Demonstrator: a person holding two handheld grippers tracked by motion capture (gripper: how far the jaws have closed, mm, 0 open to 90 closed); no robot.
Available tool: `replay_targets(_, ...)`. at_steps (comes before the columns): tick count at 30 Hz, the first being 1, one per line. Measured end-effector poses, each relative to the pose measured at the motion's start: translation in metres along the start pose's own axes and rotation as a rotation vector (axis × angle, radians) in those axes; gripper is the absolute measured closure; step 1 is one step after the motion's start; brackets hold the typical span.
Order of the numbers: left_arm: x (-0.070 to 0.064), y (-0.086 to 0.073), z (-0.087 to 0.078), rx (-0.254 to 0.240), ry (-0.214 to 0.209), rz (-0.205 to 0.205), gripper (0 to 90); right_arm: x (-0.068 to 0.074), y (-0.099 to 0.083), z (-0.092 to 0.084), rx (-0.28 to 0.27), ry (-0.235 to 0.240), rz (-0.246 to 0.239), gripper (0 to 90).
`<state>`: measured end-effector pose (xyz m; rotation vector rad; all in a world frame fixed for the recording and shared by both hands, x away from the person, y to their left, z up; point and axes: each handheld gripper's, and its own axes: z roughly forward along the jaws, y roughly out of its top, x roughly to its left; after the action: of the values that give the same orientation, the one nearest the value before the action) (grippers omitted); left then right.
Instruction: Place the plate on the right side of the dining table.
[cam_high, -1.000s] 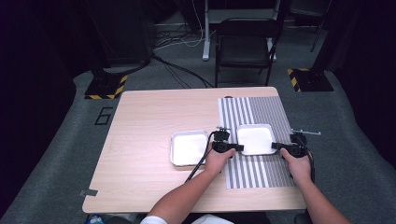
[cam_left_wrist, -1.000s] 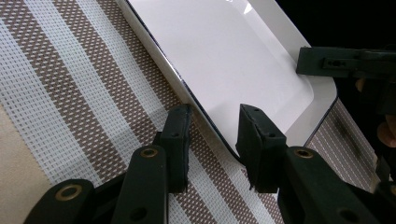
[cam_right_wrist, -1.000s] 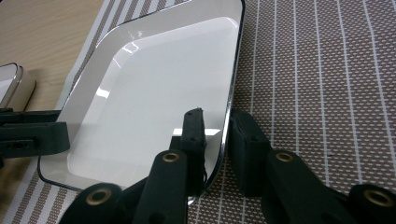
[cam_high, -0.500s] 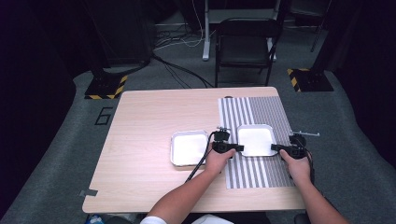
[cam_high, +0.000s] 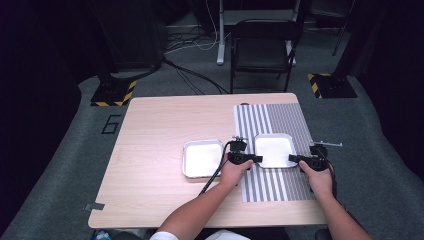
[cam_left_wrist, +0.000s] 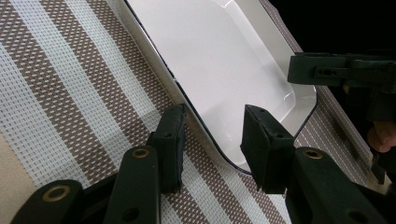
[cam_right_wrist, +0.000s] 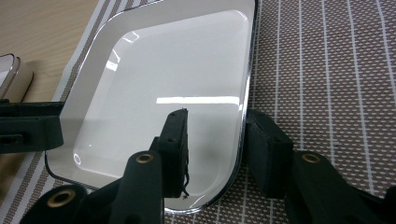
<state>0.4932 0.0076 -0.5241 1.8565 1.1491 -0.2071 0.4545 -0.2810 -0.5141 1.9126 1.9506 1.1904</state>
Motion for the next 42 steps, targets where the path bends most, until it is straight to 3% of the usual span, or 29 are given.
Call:
replay_targets(11,0.0,0.005,-0.007,-0.013,0.001,0.015,55.7,0.002,0.002,-0.007,-0.013,0.0,-0.011,57.4)
replay_targets(22,0.001,0.01,-0.027,-0.037,0.002,0.037,52.7,0.011,0.002,-0.022,-0.044,-0.005,-0.048,54.5)
replay_targets(27,0.002,0.012,-0.04,-0.049,-0.001,0.051,51.4,0.02,0.001,-0.029,-0.058,0.011,-0.071,54.0)
replay_targets(31,0.007,0.011,-0.054,-0.055,0.023,0.071,51.5,0.031,-0.001,-0.032,-0.07,0.034,-0.099,53.6)
replay_targets(42,0.023,0.008,-0.088,-0.099,0.051,0.062,52.0,0.061,-0.004,-0.028,-0.054,0.072,-0.176,53.6)
